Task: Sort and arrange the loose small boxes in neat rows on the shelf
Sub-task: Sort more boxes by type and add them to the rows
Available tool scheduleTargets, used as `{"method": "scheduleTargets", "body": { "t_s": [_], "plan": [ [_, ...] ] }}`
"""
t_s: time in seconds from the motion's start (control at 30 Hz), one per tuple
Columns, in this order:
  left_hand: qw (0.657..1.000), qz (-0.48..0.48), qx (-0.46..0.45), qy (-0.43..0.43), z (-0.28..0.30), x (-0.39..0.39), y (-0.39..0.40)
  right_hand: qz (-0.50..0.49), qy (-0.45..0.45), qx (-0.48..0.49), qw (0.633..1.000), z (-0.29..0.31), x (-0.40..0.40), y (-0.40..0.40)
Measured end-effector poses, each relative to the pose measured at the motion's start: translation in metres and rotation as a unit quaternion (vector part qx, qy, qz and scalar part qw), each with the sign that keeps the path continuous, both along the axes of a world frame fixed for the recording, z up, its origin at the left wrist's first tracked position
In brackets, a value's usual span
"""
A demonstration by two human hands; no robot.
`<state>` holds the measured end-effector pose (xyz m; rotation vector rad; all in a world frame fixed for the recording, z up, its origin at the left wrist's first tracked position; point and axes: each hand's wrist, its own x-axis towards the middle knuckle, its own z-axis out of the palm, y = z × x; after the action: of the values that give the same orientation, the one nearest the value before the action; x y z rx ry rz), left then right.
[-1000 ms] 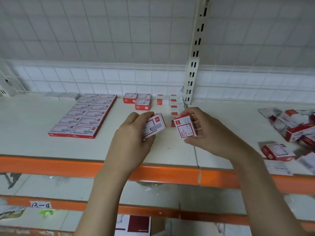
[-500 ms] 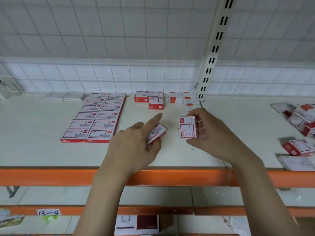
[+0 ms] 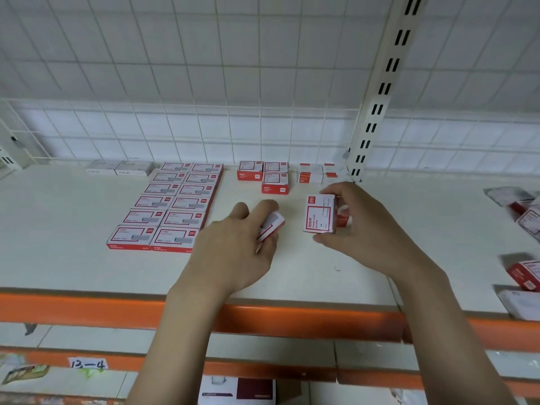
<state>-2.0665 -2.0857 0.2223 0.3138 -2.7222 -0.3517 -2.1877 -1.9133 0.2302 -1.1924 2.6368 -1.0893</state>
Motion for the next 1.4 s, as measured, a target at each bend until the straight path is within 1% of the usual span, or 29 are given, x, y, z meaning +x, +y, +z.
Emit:
{"method": "scheduleTargets", "body": {
  "t_s": [0.17,0.27,0.4,0.5,0.6,0.7,0.77,0.87,0.97,1.1,1.4],
  "plan": [
    [0.999,-0.003,-0.025,0.033,-0.001,-0.011,-0.002,0.013,-0.01,-0.001,1.0,0.001,-0.015,-0.004],
    [0.998,0.005,-0.038,0.041,-0.003,-0.015,-0.007,0.02,-0.007,0.0,1.0,-0.001,-0.021,-0.007],
    [0.996,-0.009,-0.067,0.051,-0.01,-0.017,-0.017,0.022,-0.002,0.001,1.0,-0.005,-0.024,-0.016],
    [0.993,0.004,-0.098,0.069,-0.016,-0.017,-0.032,0.022,0.008,0.007,1.0,-0.007,-0.024,-0.027],
    [0.99,0.02,-0.109,0.087,-0.017,-0.017,-0.049,0.016,0.016,0.008,1.0,-0.011,-0.021,-0.043],
    [0.992,0.006,-0.088,0.091,-0.017,-0.016,-0.074,-0.01,0.011,0.01,1.0,-0.014,-0.017,-0.063],
    [0.995,-0.01,-0.054,0.078,-0.014,-0.014,-0.092,-0.032,0.009,0.002,0.999,-0.017,-0.013,-0.078],
    [0.999,0.007,-0.003,0.053,-0.009,-0.01,-0.119,-0.067,0.012,-0.013,0.998,-0.02,-0.003,-0.104],
    [0.998,0.003,-0.004,0.06,-0.006,-0.006,-0.147,-0.105,0.032,-0.016,0.994,-0.024,0.008,-0.127],
    [0.998,-0.035,-0.01,0.05,-0.006,0.0,-0.174,-0.163,0.028,0.014,0.986,-0.027,0.027,-0.141],
    [0.994,-0.094,-0.025,0.042,-0.011,0.003,-0.19,-0.257,0.02,0.056,0.965,-0.024,0.046,-0.156]
  ]
}}
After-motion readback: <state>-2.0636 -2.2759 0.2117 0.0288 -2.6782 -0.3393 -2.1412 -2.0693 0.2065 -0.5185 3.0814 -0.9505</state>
